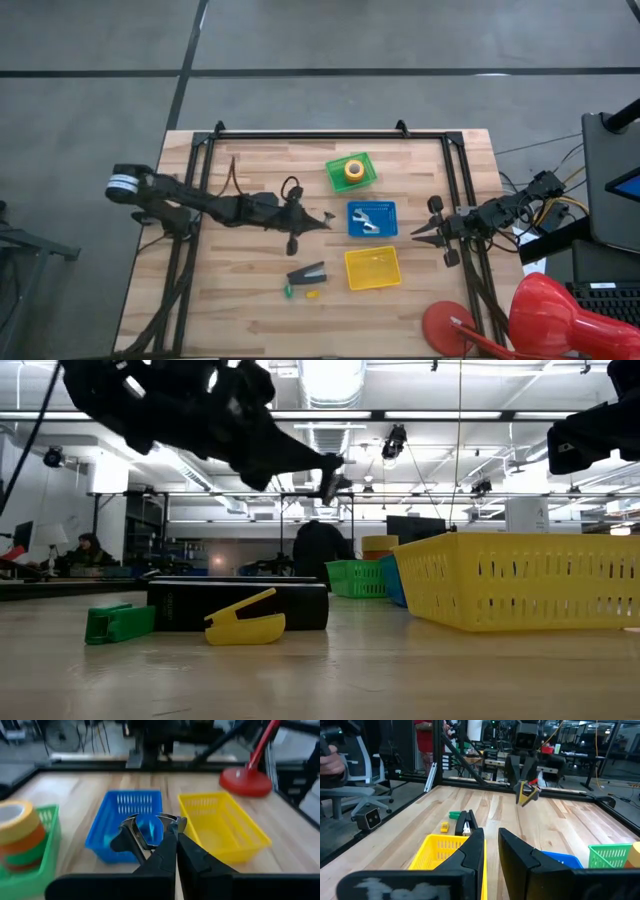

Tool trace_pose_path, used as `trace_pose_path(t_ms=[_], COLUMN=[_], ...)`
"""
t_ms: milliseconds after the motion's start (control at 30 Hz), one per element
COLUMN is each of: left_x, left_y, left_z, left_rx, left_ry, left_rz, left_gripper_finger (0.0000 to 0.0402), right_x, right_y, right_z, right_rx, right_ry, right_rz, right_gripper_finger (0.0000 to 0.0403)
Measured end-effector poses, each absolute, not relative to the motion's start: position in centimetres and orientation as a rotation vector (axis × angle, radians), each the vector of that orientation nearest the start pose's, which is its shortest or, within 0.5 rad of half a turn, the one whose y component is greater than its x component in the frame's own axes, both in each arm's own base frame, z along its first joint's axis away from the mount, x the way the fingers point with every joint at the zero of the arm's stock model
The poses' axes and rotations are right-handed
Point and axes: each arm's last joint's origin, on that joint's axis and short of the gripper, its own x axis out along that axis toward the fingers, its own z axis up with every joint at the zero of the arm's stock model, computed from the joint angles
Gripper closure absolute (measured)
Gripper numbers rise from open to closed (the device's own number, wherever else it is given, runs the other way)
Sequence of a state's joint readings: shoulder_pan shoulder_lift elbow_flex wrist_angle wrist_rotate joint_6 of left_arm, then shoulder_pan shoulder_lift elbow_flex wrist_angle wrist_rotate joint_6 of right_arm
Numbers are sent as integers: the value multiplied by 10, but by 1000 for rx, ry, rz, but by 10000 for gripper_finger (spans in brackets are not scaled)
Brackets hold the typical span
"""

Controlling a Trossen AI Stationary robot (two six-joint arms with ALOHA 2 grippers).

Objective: Pick and place Stapler, Stapler remover, tape
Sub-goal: Put the black staple remover into the blue bin

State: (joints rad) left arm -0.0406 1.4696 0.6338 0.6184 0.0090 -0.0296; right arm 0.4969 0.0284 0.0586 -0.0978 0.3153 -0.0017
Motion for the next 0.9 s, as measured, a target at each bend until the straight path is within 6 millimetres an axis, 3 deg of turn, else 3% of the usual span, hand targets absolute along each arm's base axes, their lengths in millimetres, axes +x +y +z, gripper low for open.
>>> trace_pose_path(t_ms=[233,467,900], left_x=[333,374,388], left_y=[-14,-15,3], left_z=[196,190,187], left_rx=[-79,-59,-81], left_ry=[110,148,202], left_rz=[-44,-44,23], left_gripper_finger=[398,391,385], right_x=[87,87,87], right_y=[37,37,37], right_z=[172,172,172], right_rx=[-28,-28,-27], right_ry=[62,62,62], right_rz=[181,182,182], right_gripper_finger=[351,351,351])
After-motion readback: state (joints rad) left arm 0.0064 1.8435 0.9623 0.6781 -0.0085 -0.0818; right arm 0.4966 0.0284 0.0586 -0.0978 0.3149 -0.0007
